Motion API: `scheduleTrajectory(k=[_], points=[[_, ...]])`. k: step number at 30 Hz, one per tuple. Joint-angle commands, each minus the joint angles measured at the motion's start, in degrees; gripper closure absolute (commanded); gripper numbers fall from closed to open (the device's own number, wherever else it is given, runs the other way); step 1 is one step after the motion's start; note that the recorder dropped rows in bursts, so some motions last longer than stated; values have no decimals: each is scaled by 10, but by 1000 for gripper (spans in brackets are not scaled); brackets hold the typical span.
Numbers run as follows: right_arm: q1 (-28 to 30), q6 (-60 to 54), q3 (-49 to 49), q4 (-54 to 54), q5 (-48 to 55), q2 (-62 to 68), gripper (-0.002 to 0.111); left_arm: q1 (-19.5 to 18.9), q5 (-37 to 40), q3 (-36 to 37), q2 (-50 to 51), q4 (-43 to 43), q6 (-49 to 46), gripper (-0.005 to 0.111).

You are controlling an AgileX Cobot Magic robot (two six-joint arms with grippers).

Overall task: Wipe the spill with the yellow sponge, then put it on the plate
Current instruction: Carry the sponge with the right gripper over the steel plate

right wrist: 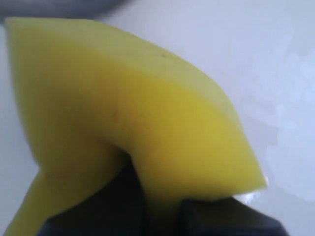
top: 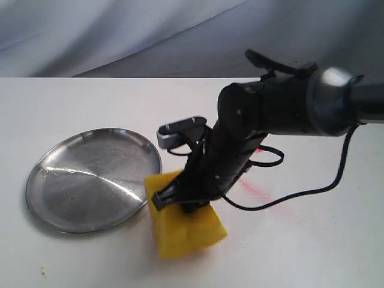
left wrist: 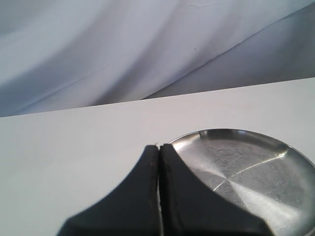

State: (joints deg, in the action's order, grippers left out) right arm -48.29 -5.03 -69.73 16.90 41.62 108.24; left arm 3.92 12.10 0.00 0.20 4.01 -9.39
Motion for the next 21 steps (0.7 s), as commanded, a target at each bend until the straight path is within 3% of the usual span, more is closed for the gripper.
scheduleTrajectory(k=[1, 14, 21], points=[[0, -12, -63, 43, -21, -11, 108, 0, -3, 0, -2, -1, 2, 107], [-3, 36, -374, 47, 56, 159, 108, 0, -3, 0, -2, -1, 2, 107], [-3, 56, -458, 36, 58, 247, 108, 0, -3, 0, -2, -1, 2, 107]])
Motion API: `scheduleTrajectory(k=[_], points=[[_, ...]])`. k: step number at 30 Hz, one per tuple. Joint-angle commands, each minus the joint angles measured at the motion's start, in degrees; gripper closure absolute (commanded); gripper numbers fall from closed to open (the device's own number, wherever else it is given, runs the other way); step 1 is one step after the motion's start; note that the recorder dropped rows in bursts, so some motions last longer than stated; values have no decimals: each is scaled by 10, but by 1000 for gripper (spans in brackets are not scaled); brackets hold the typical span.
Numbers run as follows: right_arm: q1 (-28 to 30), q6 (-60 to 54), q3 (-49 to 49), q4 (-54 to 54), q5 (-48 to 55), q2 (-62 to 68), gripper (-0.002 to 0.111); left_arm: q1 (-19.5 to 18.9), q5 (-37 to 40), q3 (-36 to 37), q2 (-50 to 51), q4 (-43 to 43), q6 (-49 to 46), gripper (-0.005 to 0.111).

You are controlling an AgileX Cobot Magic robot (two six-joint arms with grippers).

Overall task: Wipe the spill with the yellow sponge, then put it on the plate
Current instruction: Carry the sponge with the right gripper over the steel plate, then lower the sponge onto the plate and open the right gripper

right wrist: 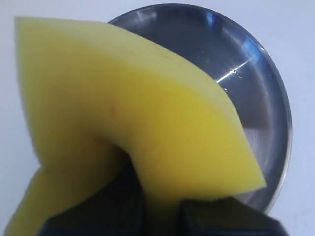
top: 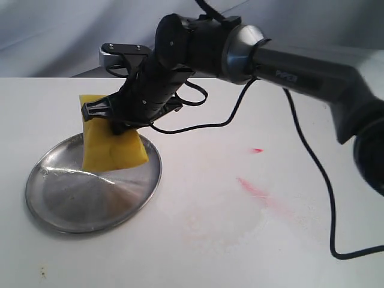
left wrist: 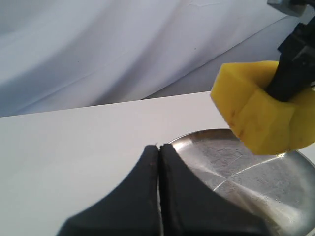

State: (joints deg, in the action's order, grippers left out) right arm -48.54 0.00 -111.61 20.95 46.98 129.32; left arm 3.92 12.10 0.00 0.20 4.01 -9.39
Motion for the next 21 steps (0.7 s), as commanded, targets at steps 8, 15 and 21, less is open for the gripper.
scheduleTrajectory(k=[8, 15, 21], points=[[0, 5, -54, -6, -2, 71, 66, 0, -3, 0, -2, -1, 2, 107], [0, 5, -54, -6, 9, 55, 40, 0, -3, 0, -2, -1, 2, 107], [0, 16, -54, -12, 28, 38, 45, 0, -3, 0, -2, -1, 2, 107]])
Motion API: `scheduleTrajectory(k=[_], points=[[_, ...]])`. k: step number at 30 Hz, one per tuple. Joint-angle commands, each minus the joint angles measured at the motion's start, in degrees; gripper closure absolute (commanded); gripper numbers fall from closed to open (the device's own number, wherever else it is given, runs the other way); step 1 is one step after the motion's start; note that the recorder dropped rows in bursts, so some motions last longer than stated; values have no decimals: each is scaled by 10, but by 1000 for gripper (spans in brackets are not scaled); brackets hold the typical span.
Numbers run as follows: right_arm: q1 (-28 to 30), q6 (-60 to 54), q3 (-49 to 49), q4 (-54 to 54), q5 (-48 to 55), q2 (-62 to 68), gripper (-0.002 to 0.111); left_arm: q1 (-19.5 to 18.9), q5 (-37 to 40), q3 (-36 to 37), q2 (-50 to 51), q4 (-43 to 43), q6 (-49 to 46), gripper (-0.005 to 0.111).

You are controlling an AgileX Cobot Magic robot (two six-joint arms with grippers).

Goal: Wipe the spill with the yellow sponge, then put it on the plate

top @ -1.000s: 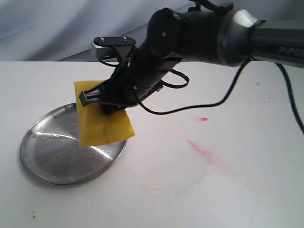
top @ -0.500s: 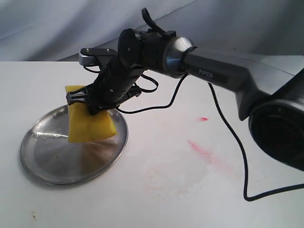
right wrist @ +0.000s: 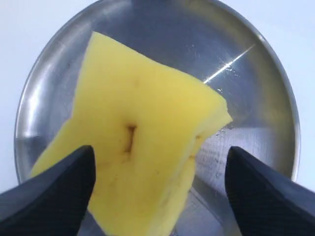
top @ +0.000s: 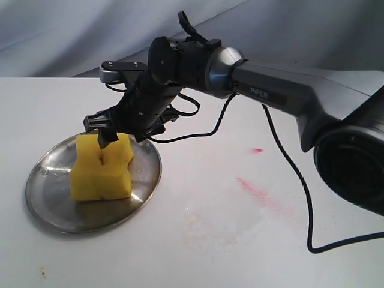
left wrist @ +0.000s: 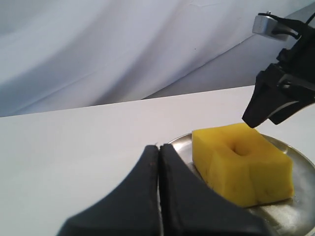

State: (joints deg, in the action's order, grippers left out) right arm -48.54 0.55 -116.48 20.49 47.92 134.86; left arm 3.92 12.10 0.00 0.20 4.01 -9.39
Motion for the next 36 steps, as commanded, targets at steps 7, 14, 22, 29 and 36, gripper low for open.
scheduleTrajectory(k=[7, 14, 22, 29, 36], points=[[-18, 15, 1, -88, 42, -50, 108, 0, -3, 0, -2, -1, 2, 107], [-35, 25, 150, -113, -46, -155, 108, 0, -3, 0, -2, -1, 2, 107], [-35, 26, 448, -107, -194, -314, 108, 0, -3, 0, -2, -1, 2, 107], [-15, 29, 700, -98, -318, -531, 108, 0, -3, 0, -2, -1, 2, 107], [152, 47, 926, -103, -461, -810, 108, 0, -3, 0, -2, -1, 2, 107]])
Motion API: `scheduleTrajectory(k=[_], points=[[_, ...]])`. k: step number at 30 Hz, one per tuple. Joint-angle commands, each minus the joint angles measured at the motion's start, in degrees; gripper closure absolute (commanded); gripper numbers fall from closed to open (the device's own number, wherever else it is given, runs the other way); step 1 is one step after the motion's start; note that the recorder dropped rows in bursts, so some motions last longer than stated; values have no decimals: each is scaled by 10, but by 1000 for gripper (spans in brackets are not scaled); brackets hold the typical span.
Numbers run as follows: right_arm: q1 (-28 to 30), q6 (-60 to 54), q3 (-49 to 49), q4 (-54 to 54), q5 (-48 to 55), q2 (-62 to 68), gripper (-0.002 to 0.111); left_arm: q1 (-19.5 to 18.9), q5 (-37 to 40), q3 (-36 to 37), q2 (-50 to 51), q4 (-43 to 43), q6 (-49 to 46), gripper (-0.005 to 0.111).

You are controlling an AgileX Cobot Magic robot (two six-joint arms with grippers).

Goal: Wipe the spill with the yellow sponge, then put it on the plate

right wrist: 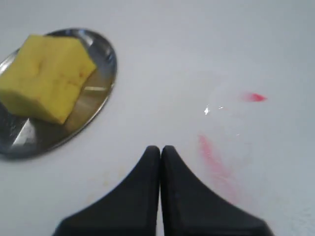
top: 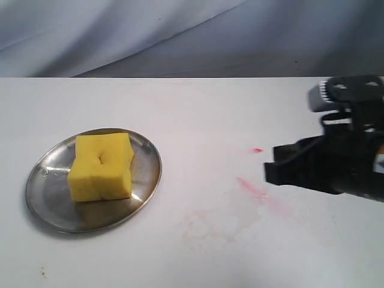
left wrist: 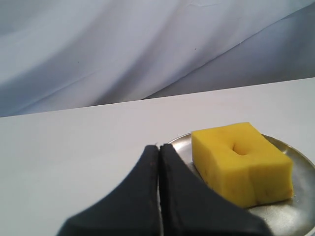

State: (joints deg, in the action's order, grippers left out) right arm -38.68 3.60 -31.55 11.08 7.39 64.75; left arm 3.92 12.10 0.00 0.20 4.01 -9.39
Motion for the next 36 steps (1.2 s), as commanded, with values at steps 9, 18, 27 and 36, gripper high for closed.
scheduleTrajectory(k=[9, 18, 27, 36], points=[[162, 16, 214, -44, -69, -362, 108, 0, -3, 0, -2, -1, 2, 107], [220, 13, 288, -62, -69, -489, 108, 0, -3, 0, -2, -1, 2, 107], [274, 12, 315, -90, -64, -582, 108, 0, -3, 0, -2, -1, 2, 107], [307, 10, 315, -119, -44, -638, 108, 0, -3, 0, -2, -1, 2, 107]])
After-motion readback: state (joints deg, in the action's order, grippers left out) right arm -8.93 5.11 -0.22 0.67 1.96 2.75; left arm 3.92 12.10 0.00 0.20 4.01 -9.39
